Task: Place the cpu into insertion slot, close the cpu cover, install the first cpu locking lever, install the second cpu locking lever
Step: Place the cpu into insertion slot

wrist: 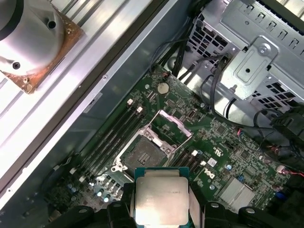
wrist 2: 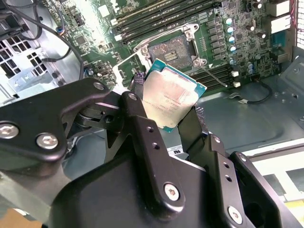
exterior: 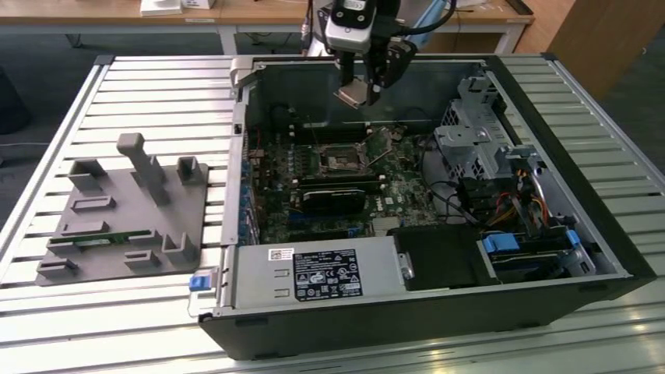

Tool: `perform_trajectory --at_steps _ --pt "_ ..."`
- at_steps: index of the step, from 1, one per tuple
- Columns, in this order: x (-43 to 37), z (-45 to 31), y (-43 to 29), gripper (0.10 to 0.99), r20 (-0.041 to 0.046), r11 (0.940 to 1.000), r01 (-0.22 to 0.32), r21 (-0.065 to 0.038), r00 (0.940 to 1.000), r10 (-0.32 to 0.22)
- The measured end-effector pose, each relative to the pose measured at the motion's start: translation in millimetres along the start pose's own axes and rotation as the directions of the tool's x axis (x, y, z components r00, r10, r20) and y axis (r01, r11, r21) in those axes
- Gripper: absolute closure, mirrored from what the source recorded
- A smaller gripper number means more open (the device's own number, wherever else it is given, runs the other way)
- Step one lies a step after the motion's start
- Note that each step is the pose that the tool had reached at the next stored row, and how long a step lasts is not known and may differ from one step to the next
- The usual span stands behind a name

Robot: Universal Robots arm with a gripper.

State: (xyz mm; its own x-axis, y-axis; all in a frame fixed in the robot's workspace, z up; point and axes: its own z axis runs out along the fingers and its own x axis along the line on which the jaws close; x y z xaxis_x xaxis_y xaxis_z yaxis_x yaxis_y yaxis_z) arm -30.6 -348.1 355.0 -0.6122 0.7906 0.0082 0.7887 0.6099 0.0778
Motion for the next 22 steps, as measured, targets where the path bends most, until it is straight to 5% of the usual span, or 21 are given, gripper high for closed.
perform_trajectory --at_steps 22 --pt "0.0 2.3 -0.2 0.549 0.0138 0.9976 -0.069 0.005 0.9975 0.069"
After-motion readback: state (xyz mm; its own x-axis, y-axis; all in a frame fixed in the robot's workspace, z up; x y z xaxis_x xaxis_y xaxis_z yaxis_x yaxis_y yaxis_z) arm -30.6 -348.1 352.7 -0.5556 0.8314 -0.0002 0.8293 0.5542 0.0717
